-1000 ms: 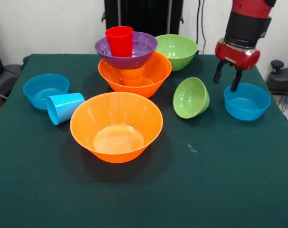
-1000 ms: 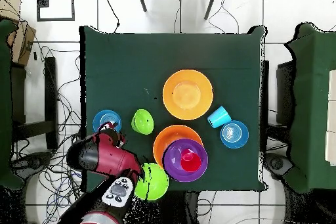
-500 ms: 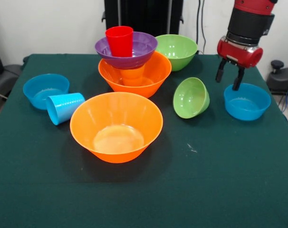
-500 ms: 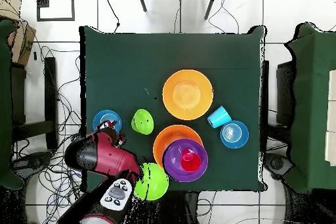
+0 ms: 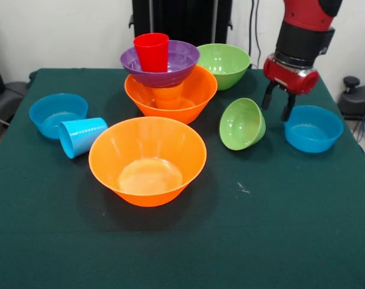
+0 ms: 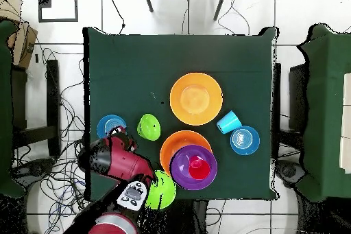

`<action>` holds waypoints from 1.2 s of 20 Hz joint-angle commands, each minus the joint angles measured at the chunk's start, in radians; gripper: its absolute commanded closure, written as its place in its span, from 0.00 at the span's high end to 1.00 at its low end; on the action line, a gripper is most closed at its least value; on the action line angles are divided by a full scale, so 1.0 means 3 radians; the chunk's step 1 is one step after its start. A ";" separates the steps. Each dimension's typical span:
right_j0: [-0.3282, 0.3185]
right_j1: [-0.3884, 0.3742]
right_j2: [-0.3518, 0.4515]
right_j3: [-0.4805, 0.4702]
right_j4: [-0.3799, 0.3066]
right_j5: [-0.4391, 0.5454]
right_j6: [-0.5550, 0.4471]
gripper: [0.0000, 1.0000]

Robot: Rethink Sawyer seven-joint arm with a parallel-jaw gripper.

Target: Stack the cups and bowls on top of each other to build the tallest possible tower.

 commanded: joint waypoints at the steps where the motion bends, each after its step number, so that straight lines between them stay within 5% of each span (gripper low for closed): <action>1: 0.0007 0.0173 0.0388 -0.0220 0.0024 -0.0087 0.0548 1.00; 9: 0.0054 0.0226 0.0362 -0.0275 0.0086 -0.0093 0.0586 1.00; 24: 0.0397 0.0040 -0.0047 -0.0356 0.0247 0.0437 0.0583 1.00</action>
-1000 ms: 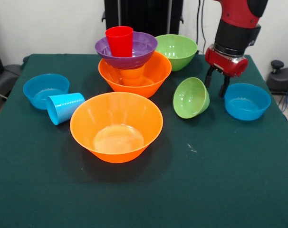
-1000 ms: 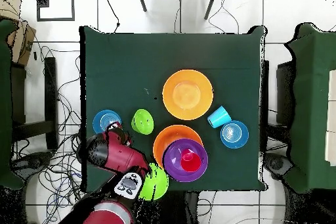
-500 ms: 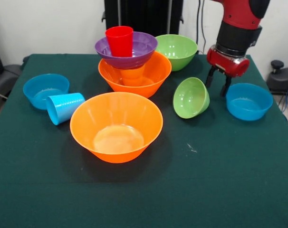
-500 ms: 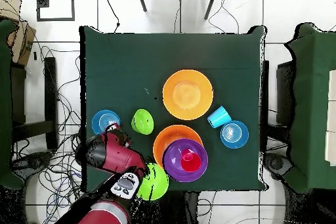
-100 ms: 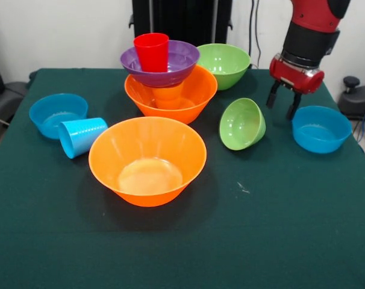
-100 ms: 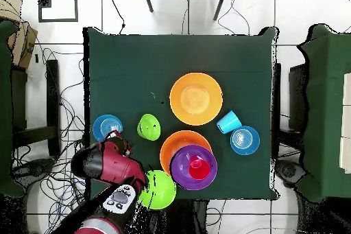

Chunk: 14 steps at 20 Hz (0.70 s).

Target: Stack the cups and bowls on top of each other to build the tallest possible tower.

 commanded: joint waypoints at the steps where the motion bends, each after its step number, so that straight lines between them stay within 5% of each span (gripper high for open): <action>1: 0.0064 -0.0050 0.0114 -0.0313 0.0179 0.0447 0.0580 1.00; 14: 0.0077 -0.0066 0.0175 -0.0290 0.0238 0.0426 0.0636 1.00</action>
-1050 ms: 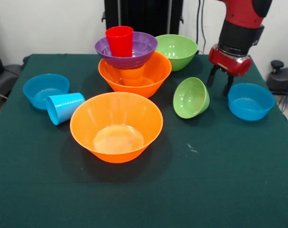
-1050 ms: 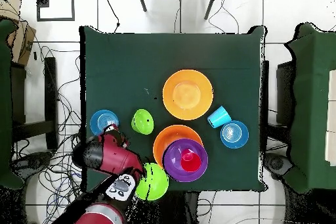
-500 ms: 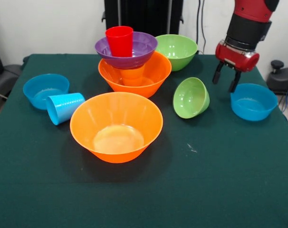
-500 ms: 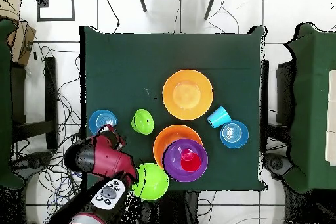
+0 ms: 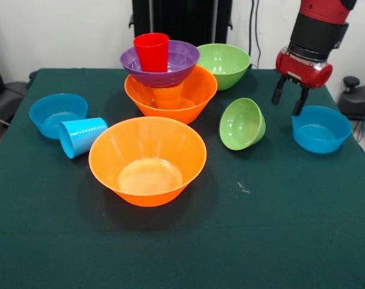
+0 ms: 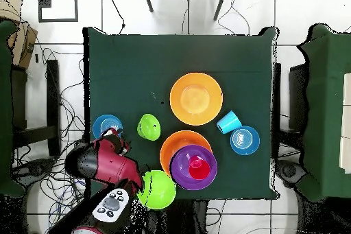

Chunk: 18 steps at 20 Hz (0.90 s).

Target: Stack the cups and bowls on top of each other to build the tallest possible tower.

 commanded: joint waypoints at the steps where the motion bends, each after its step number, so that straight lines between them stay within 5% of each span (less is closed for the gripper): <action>1: -0.0048 -0.0012 0.0344 -0.0206 0.0152 0.0238 0.0634 1.00; 13: -0.0782 -0.0047 0.1242 0.0099 -0.0146 -0.0203 0.0610 1.00; 18: -0.0949 -0.0130 0.1417 0.0200 -0.0185 -0.0160 0.0598 1.00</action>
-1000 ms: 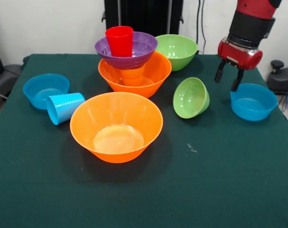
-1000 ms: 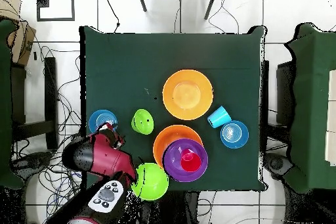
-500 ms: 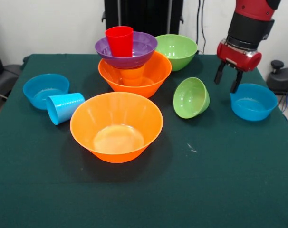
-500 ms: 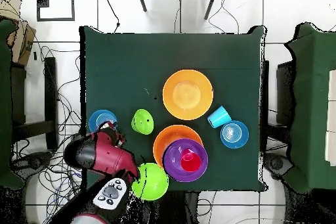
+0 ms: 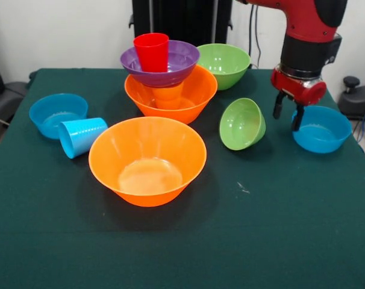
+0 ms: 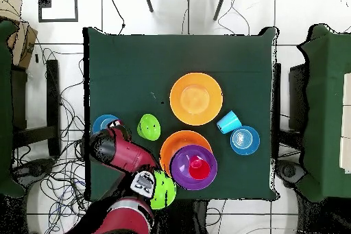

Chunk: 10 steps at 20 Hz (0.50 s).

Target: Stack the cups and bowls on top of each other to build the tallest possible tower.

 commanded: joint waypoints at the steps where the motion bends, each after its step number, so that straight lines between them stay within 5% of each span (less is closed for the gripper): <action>1: -0.0199 -0.0114 0.0778 0.0178 -0.0171 -0.0144 0.0597 1.00; 10: 0.0098 -0.0222 0.0404 0.0100 -0.0067 0.0128 0.0511 1.00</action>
